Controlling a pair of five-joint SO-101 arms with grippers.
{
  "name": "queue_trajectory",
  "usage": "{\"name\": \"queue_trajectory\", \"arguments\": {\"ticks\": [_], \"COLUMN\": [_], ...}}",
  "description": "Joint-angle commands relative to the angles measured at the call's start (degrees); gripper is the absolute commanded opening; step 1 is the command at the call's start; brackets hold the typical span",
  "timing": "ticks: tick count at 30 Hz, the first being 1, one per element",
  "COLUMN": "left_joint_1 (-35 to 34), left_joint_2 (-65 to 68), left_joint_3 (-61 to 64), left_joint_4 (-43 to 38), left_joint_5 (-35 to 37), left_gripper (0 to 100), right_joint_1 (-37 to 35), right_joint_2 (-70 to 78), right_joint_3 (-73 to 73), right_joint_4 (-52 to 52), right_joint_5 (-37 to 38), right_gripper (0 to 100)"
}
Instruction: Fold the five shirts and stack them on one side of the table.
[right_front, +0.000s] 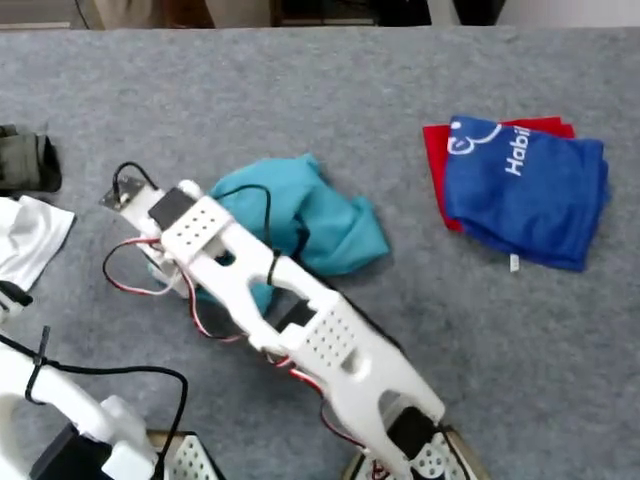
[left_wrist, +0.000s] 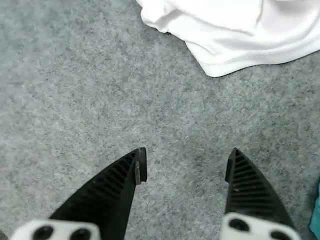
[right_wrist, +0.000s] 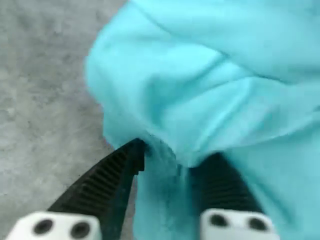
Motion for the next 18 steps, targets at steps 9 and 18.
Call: {"name": "queue_trajectory", "arguments": {"ticks": [9,18], "left_joint_1": [-0.5,-0.5], "left_joint_2": [-1.6,-1.6], "left_joint_3": [-0.8,-0.8], "left_joint_4": [-0.1,-0.1], "left_joint_5": [-0.4,-0.3], "left_gripper": [26,26], "right_joint_1": [-1.9,-11.5], "right_joint_2": [-6.0,-20.8], "right_joint_3": [-40.0,-45.9], "right_joint_4": [10.6,-2.4], "right_joint_5": [0.5,0.2], "right_gripper": [0.2,0.2]}}
